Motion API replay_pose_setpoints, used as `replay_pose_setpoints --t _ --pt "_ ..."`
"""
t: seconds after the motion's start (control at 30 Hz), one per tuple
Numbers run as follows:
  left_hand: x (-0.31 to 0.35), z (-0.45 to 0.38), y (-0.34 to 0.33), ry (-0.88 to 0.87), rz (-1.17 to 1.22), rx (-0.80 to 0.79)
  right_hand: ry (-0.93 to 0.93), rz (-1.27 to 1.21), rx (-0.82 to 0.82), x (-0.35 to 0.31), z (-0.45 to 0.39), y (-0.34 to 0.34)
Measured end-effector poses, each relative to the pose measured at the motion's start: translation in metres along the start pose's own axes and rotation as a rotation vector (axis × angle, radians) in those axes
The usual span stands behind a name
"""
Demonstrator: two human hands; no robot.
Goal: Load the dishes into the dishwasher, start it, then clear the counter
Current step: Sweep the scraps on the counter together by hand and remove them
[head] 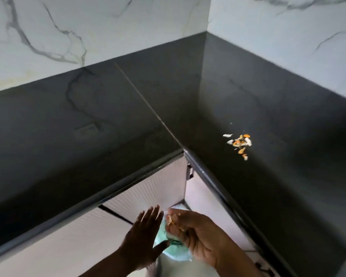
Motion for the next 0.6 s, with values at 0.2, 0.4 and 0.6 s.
replay_pose_setpoints --t 0.2,0.4,0.6 --pt "-0.034 -0.026 -0.093 0.042 -0.066 -0.25 0.003 -0.153 0.314 0.053 -0.091 0.136" --pt "-0.053 -0.071 -0.157 0.019 -0.186 -0.37 0.052 -0.097 0.653 0.071 -0.159 0.245" --pt "-0.061 -0.088 -0.169 0.009 -0.194 -0.438 -0.008 0.05 0.775 0.07 -0.197 0.281"
Point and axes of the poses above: each hand's wrist, its own z-axis away from the middle knuckle, its own y-axis out of the back of the hand, x = y × z, the point moved 8 cm from there along -z, towards the middle knuckle, and after that the axes turned 8 degrees about -x, right-handed, at the moved point
